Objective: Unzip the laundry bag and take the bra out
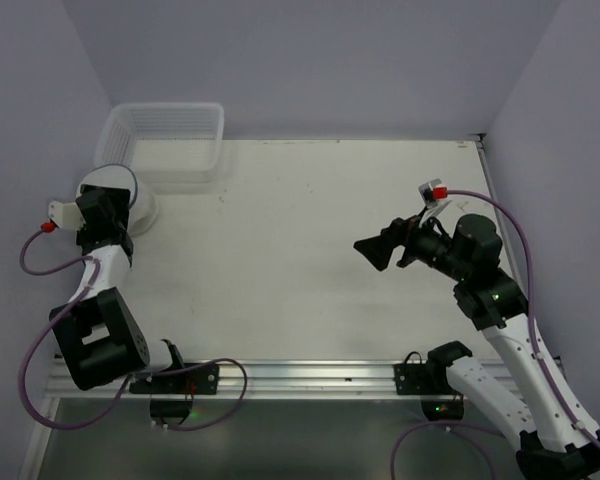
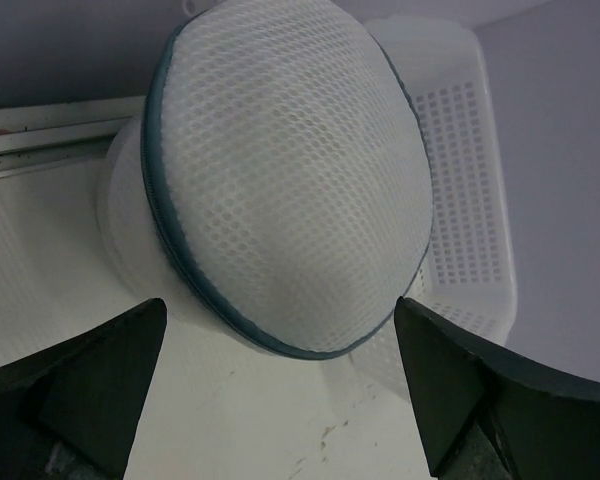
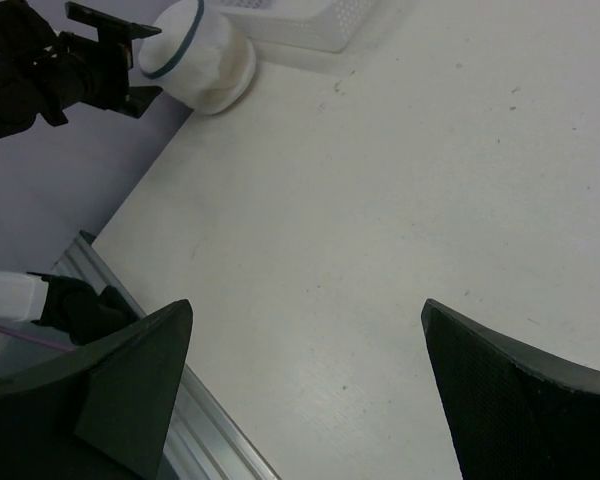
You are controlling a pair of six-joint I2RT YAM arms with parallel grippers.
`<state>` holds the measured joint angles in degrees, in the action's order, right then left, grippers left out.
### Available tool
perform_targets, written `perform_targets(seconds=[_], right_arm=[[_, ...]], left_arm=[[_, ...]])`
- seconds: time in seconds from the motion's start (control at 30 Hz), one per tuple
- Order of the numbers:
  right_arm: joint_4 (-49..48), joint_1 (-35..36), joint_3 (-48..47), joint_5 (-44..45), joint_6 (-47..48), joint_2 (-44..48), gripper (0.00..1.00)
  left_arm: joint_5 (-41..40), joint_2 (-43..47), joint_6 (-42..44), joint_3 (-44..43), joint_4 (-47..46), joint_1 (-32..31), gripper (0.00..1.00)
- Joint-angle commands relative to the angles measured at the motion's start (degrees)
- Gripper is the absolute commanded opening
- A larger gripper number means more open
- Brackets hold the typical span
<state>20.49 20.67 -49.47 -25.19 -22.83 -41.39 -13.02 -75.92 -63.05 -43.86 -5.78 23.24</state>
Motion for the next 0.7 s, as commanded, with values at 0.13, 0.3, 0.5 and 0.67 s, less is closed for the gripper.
perform_targets(seconds=[0.13,0.3,0.5,0.67], right_arm=[[-1.51,-0.10,-0.10,-1.26,4.02,1.22,0.99],[-2.21,-0.10,0.25,-2.32,4.37,1.13,0.99],[-2.21,-0.10,0.17,-2.67,4.37,1.22,0.99],[-2.12,-0.10,-0.27,-2.58,3.93,1.57,0.99]], left_arm=[[1.58,-6.07,-1.73,0.97,-12.40,2.24,1.00],[3.52,-11.79,-0.24,-0.53,-15.05,2.51,0.95],[8.26,-11.98,2.30,-0.53,-15.23,2.51,0.43],[18.25,-5.58,7.23,0.70,-9.34,2.51,0.06]])
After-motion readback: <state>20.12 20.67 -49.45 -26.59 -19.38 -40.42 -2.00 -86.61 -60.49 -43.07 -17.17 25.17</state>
